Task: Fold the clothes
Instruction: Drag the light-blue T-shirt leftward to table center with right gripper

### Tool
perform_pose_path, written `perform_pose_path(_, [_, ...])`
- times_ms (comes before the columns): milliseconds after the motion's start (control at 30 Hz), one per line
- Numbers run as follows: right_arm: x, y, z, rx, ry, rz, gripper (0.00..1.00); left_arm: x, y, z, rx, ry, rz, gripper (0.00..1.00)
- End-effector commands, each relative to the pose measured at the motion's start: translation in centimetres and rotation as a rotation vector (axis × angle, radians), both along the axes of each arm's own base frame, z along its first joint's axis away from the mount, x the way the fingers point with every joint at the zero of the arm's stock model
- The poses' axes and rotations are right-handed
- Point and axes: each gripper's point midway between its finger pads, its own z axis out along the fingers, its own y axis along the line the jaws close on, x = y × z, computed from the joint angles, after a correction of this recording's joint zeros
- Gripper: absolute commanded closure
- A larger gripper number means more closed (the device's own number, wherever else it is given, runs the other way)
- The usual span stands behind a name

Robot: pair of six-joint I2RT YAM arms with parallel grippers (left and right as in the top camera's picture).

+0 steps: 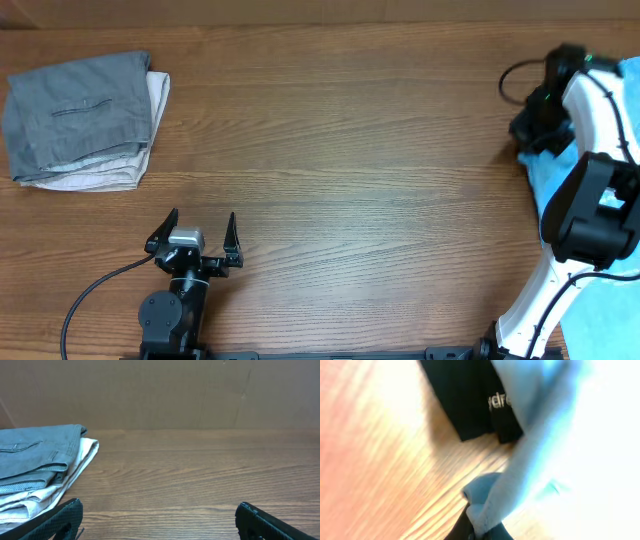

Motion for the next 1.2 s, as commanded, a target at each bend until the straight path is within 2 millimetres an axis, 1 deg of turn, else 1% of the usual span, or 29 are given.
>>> perform_pose_path(0, [2.3,0.0,7.0,-0.01,-0.163,0.062,0.96,0.0,-0.1,0.1,0.018,-0.009,-0.008,0.0])
perform_pose_path(67, [3.0,1.2,9.7,0.04,-0.224,0.119,0.96,0.0,-0.1,0.1,0.018,-0.009,-0.008,0.0])
perform_pose_path(200, [3.6,3.3,13.4,0.124,-0.313,0.164,0.96,0.0,-0.1,0.1,0.018,-0.009,-0.008,0.0])
perform_pose_path(300, [3.9,5.3,15.2,0.203,-0.365,0.215,0.96,0.0,-0.1,0.1,0.018,-0.009,-0.008,0.0])
perform_pose_path(400, [4.2,7.8,16.2,0.304,-0.408,0.271,0.96,0.0,-0.1,0.1,0.018,-0.009,-0.008,0.0])
perform_pose_path(533, [4.5,11.3,16.9,0.417,-0.436,0.335,0.96,0.0,-0.1,0.1,0.018,-0.009,-0.008,0.0])
perform_pose_path(567, [4.5,12.2,17.0,0.429,-0.436,0.351,0.96,0.0,-0.1,0.1,0.018,-0.009,-0.008,0.0])
perform_pose_path(600, [4.5,13.6,17.0,0.438,-0.43,0.382,0.96,0.0,-0.1,0.1,0.018,-0.009,-0.008,0.0])
perform_pose_path(633, [4.5,14.0,17.0,0.44,-0.428,0.389,0.96,0.0,-0.1,0.1,0.018,-0.009,-0.008,0.0])
perform_pose_path(667, [4.4,14.8,17.0,0.444,-0.424,0.408,0.96,0.0,-0.1,0.1,0.018,-0.009,-0.008,0.0])
perform_pose_path(733, [4.3,17.0,17.0,0.455,-0.414,0.456,0.96,0.0,-0.1,0.1,0.018,-0.009,-0.008,0.0])
perform_pose_path(867, [3.6,22.2,16.9,0.476,-0.393,0.572,0.96,0.0,-0.1,0.1,0.018,-0.009,-0.008,0.0])
perform_pose_path(967, [3.1,26.7,16.8,0.494,-0.394,0.674,0.96,0.0,-0.1,0.1,0.018,-0.009,-0.008,0.0])
perform_pose_path(1100, [1.6,32.7,16.0,0.52,-0.379,0.805,0.96,0.0,-0.1,0.1,0.018,-0.009,-0.008,0.0])
perform_pose_path(1167, [0.7,35.4,15.1,0.507,-0.358,0.851,0.96,0.0,-0.1,0.1,0.018,-0.009,-0.008,0.0])
